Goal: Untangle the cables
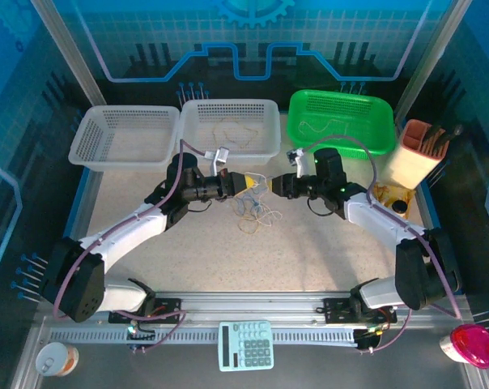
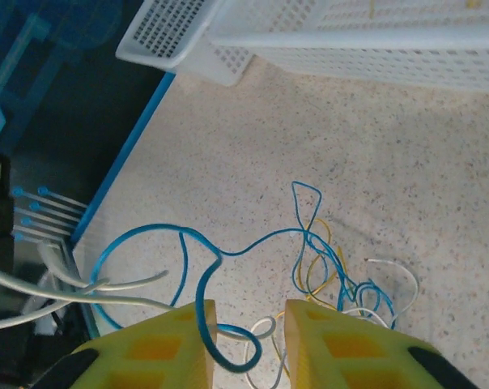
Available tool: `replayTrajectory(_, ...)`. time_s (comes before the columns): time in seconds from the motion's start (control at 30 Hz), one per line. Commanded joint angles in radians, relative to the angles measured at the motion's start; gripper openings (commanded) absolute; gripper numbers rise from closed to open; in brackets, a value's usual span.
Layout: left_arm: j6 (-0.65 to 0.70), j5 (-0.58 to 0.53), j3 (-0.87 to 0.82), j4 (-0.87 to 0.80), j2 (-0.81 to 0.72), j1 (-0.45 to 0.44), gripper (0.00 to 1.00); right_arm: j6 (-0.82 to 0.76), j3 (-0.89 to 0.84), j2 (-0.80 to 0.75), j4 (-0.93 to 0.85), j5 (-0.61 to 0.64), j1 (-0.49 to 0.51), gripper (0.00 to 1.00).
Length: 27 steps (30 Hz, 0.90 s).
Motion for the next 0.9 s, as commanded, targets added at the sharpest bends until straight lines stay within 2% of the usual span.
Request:
replayTrajectory(0.0, 0.017, 0.026, 0.019, 0.018, -0.035, -0.006, 0.0, 0.004, 0.03, 0.001, 0.042, -0.035, -0.006, 0.12)
replayTrajectory(0.07, 0.021, 0.026, 0.021, 0.012, -0.04, -0.005, 0.0, 0.001, 0.021, -0.004, 0.042, -0.028, -0.006, 0.0)
replayTrajectory(0.3, 0.027, 0.026, 0.044, -0.018, -0.081, -0.006, 0.0, -0.014, -0.038, 0.012, 0.028, 0.041, -0.028, 0.0)
replayTrajectory(0.67, -0.058, 0.042, 0.098, 0.021, -0.186, -0.006, 0.0, 0.026, -0.053, 0.238, 0.082, 0.103, -0.009, 0.0)
replayTrajectory(0.87, -0.055, 0.035, 0.112, 0.003, -0.219, -0.005, 0.0, 0.032, -0.052, 0.286, 0.089, 0.116, 0.014, 0.0)
